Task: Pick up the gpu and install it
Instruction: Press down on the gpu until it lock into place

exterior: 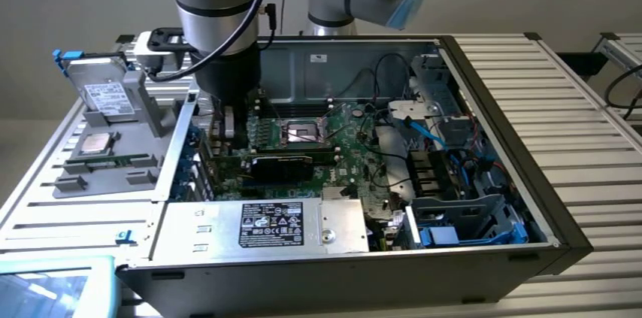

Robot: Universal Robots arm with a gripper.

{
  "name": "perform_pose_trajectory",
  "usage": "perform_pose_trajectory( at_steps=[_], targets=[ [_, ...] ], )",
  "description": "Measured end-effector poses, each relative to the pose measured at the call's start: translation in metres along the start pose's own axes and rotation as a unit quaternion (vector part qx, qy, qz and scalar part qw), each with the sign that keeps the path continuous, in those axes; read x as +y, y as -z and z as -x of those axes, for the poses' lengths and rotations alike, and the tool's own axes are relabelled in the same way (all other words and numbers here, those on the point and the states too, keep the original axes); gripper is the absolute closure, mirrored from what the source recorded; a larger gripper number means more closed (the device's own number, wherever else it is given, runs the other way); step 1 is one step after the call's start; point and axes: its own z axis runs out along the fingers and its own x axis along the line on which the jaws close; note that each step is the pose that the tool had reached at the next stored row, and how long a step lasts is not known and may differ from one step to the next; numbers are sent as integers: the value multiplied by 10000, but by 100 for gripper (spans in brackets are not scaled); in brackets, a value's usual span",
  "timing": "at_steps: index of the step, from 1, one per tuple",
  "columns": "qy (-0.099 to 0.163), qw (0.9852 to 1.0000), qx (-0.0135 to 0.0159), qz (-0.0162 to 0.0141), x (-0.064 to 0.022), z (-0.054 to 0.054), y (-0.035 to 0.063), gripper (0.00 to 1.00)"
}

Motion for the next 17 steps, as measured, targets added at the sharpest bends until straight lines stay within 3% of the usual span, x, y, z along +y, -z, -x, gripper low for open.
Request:
perform_pose_trajectory(
  at_steps=[7,17],
  targets=[
    [110,9999,34,7,-50,-3,-63,88],
    [110,9999,37,6,-78,-8,-137,88]
  ],
)
